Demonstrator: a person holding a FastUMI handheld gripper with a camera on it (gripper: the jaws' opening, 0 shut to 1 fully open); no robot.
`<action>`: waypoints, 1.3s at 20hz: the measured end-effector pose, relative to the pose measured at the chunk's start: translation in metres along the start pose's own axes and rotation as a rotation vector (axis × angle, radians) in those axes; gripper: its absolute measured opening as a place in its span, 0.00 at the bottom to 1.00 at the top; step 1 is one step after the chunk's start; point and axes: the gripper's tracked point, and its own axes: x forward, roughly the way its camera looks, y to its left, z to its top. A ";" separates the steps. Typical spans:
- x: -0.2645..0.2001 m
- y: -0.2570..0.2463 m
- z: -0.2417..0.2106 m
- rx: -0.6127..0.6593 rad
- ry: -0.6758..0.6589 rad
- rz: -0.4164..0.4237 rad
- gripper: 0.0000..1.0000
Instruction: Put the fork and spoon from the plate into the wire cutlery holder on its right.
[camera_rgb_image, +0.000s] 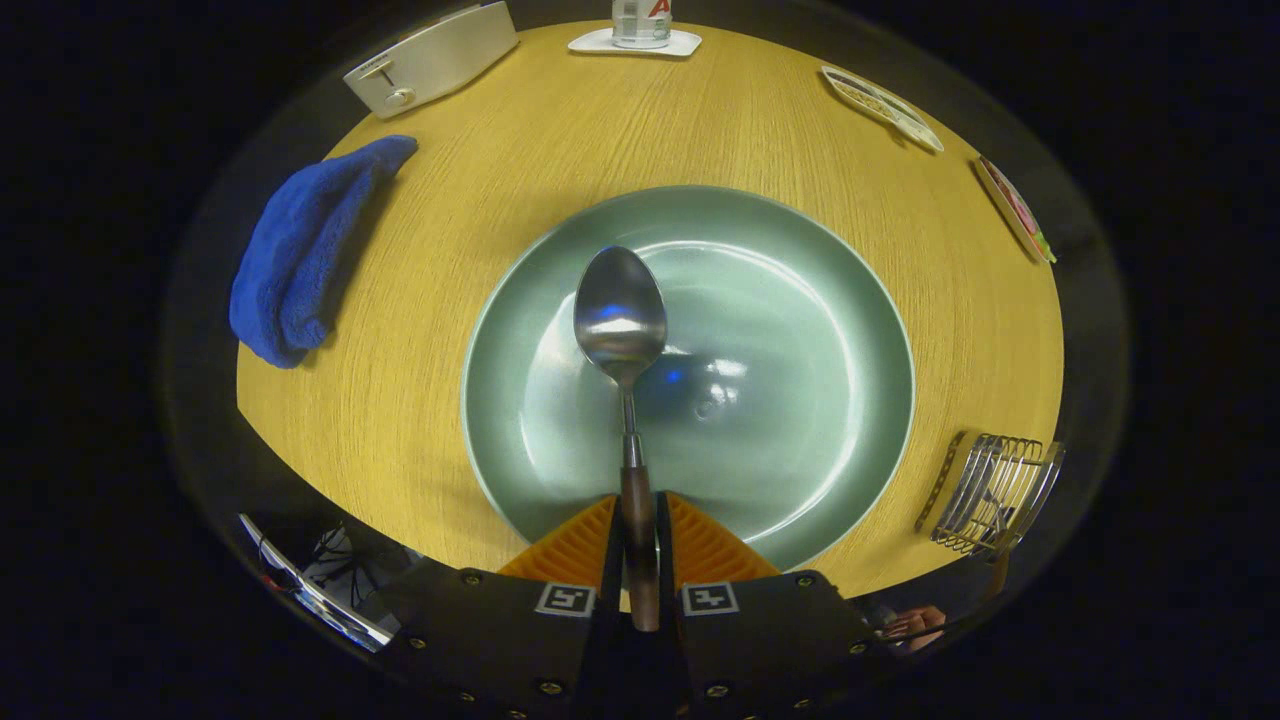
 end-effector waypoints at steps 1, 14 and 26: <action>-0.001 0.000 0.001 -0.002 -0.002 -0.005 0.17; -0.017 -0.003 -0.002 -0.029 -0.033 -0.058 0.04; -0.081 -0.041 0.009 0.122 -0.156 -0.099 0.04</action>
